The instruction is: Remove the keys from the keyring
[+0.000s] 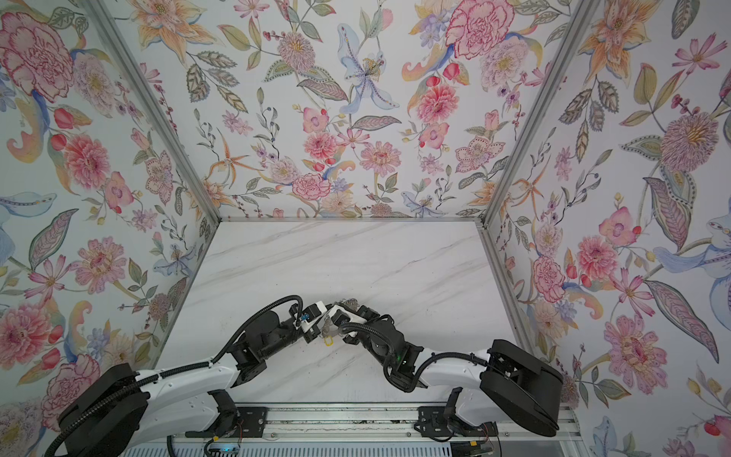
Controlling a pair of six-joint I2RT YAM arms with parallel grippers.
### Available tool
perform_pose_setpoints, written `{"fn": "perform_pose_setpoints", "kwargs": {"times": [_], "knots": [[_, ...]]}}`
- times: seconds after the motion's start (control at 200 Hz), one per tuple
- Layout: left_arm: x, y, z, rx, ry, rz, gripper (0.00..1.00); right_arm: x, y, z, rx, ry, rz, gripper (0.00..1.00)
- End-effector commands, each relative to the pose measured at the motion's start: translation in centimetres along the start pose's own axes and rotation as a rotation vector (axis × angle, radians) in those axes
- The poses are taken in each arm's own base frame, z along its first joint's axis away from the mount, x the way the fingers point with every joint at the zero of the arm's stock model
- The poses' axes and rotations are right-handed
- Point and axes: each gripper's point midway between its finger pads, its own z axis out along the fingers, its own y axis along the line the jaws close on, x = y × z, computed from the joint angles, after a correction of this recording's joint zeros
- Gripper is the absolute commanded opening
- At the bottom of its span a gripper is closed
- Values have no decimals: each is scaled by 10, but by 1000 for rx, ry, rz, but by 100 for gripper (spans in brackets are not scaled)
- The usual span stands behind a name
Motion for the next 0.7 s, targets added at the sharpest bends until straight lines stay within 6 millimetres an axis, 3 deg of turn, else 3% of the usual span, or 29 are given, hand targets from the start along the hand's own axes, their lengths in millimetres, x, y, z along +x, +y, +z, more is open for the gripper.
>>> {"fn": "perform_pose_setpoints", "kwargs": {"times": [0.0, 0.26, 0.696], "knots": [[-12, 8, -4, -49, -51, 6, 0, 12, -33, -3, 182, 53, -59, 0], [-12, 4, -2, -40, -51, 18, 0, 10, -38, -2, 200, 38, -15, 0], [-12, -11, 4, -13, -35, 61, 0, 13, -86, -7, 195, -14, 280, 0]]}}
